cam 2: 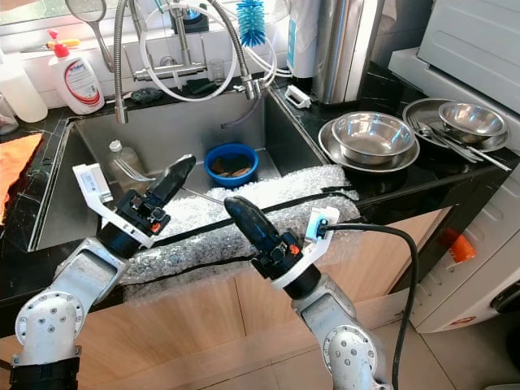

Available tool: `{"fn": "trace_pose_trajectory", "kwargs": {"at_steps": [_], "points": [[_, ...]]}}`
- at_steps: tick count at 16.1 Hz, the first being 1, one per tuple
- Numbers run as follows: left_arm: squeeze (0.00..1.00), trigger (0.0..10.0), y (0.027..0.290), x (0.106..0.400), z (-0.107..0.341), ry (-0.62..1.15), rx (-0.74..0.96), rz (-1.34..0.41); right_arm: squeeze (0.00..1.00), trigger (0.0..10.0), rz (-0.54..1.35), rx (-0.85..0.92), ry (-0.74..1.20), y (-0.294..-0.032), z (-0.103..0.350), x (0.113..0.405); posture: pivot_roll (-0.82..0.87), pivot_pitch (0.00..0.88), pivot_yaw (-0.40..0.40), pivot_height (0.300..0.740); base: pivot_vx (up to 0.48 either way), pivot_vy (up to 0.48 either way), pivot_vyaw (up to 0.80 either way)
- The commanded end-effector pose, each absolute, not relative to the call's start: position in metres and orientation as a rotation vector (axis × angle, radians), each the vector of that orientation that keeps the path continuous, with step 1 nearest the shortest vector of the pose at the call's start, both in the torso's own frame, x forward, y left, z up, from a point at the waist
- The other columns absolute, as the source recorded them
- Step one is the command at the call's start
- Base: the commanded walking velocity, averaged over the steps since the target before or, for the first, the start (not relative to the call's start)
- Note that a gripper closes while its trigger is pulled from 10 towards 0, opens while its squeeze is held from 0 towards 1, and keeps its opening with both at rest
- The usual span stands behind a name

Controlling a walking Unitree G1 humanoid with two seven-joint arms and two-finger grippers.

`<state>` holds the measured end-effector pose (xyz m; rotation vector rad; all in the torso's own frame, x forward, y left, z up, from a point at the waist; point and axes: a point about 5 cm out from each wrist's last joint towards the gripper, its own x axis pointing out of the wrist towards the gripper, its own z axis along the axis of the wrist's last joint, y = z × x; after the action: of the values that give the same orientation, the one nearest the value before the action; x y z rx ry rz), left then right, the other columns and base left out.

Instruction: Kitchen organization

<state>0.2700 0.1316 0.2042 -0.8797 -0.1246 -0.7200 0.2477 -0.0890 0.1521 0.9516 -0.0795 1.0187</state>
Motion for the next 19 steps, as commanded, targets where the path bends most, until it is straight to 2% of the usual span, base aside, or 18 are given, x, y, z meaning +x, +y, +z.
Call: {"fn": "trace_pose_trajectory", "kwargs": {"at_steps": [1,7,8,9,15,16,17,19], "points": [[0.0,0.0,0.137,0.269,0.203,-0.118,-0.84,-0.687,0.0,10.0,1.003,0.933,-0.113,-0.092,0.157,0.25,-0.05,0.0,0.046,0.74,0.0,0.0,0.0],[0.0,0.0,0.141,0.27,0.204,-0.121,-0.851,-0.674,0.0,10.0,0.989,0.924,-0.117,-0.093,0.156,0.252,-0.05,0.0,0.048,0.74,0.0,0.0,0.0],[0.0,0.0,0.142,0.27,0.204,-0.123,-0.852,-0.669,0.78,10.0,0.98,0.919,-0.118,-0.093,0.155,0.253,-0.05,0.0,0.049,0.74,0.0,0.0,0.0],[0.0,0.0,0.142,0.27,0.205,-0.126,-0.858,-0.664,1.0,10.0,0.966,0.915,-0.117,-0.094,0.154,0.254,-0.05,0.0,0.049,0.74,0.0,0.0,0.0],[0.0,0.0,0.154,0.275,0.212,-0.168,-0.854,-0.617,1.0,10.0,0.957,0.904,-0.126,-0.095,0.155,0.257,-0.05,0.0,0.051,0.74,0.0,0.0,0.0],[0.0,0.0,0.158,0.277,0.214,-0.184,-0.853,-0.601,0.96,10.0,0.95,0.896,-0.125,-0.095,0.154,0.257,-0.05,0.0,0.051,0.74,0.0,0.0,0.0],[0.0,0.0,0.165,0.281,0.22,-0.219,-0.851,-0.561,0.0,10.0,0.938,0.887,-0.12,-0.095,0.152,0.257,-0.05,0.0,0.054,0.74,0.0,0.0,0.0],[0.0,0.0,0.173,0.286,0.224,-0.255,-0.861,-0.517,0.0,10.0,0.932,0.878,-0.121,-0.097,0.152,0.257,-0.05,0.0,0.054,0.74,0.0,0.0,0.0]]}}
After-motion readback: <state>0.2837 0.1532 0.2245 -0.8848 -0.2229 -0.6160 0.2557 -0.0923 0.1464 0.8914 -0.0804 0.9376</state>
